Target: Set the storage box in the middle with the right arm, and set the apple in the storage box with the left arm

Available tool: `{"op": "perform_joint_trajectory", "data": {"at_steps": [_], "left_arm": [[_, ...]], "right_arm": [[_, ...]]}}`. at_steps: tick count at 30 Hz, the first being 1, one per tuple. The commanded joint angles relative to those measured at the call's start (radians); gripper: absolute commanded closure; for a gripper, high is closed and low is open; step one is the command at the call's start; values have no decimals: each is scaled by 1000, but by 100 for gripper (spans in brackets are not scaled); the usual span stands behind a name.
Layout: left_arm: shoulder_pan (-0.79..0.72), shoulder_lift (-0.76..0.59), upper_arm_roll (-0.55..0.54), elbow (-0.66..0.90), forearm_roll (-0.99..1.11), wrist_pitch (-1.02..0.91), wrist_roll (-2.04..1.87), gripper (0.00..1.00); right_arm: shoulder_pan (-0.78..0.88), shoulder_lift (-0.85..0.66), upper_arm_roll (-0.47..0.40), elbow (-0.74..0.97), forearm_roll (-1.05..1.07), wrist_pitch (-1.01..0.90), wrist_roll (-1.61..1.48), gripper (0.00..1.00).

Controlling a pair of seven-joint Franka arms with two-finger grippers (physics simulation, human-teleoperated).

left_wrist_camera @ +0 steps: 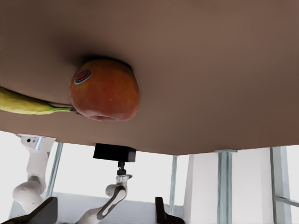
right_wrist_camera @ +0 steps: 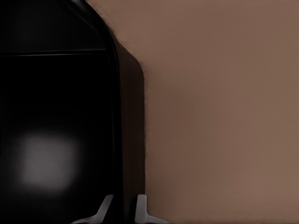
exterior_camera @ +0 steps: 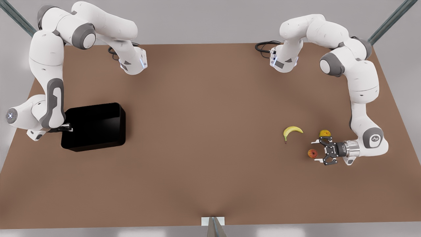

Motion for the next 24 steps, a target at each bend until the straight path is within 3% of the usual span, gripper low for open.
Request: {"op": "perform_joint_trajectory", "data": {"at_steps": [1,3,5,9,12,13,16,20,22,24], "left_arm": [[0,5,0,0,5,5,3,0],[2,19,-3,1,2,60,18,0],[5,34,-3,-2,-27,106,34,0],[5,62,-18,-2,-36,141,74,0],[6,65,-28,6,-36,145,77,0],[12,63,-28,1,-30,131,77,0],[12,63,-28,0,-5,105,78,0],[12,65,-28,0,33,103,101,0],[12,79,-28,0,34,114,118,0],[12,83,-28,0,28,122,127,0]], "right_arm": [[-2,0,0,1,0,-1,-14,79],[3,-8,0,2,2,-12,-17,79],[6,-12,0,62,34,-151,-12,79],[12,-25,2,62,61,-182,-14,79],[57,-46,81,150,68,-306,130,79],[89,-55,129,189,63,-335,236,79],[297,-57,129,303,61,-429,525,79],[567,-57,132,380,68,-414,930,79],[594,-42,282,397,58,-316,1094,79],[600,-16,362,436,55,-303,1180,79]]}}
